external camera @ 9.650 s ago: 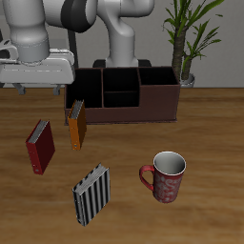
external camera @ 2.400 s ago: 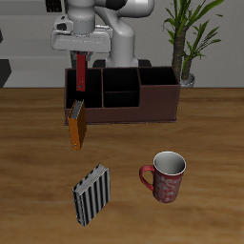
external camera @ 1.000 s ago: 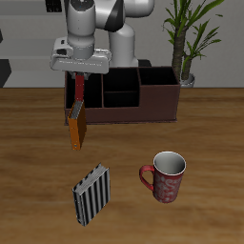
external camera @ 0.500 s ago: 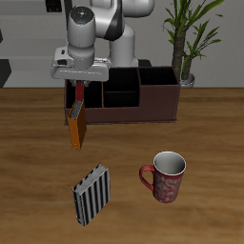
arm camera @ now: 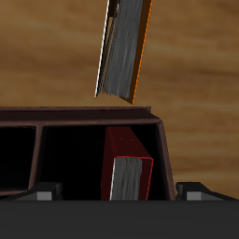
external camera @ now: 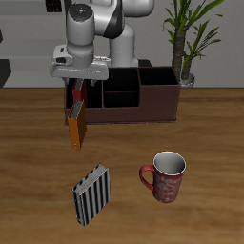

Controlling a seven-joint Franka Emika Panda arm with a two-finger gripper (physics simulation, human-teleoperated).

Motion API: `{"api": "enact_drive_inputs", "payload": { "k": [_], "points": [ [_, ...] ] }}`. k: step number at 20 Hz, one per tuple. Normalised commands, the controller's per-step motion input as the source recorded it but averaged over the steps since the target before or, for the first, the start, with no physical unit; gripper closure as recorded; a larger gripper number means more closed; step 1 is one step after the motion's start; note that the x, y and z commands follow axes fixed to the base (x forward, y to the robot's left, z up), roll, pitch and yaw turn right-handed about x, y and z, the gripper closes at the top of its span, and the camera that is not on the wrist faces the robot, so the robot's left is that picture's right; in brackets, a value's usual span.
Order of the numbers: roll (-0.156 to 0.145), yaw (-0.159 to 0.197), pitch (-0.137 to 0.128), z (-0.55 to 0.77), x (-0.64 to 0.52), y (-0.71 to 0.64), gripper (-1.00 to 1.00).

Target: Place the red book into the back desk caddy's left compartment

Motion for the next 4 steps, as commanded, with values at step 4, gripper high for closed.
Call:
{"api": "enact_drive_inputs", "payload": {
  "k": [4],
  "points": [
    [0.007, 0.004, -0.023, 0.13, 0.04, 0.02, -1.00]
  ]
}}
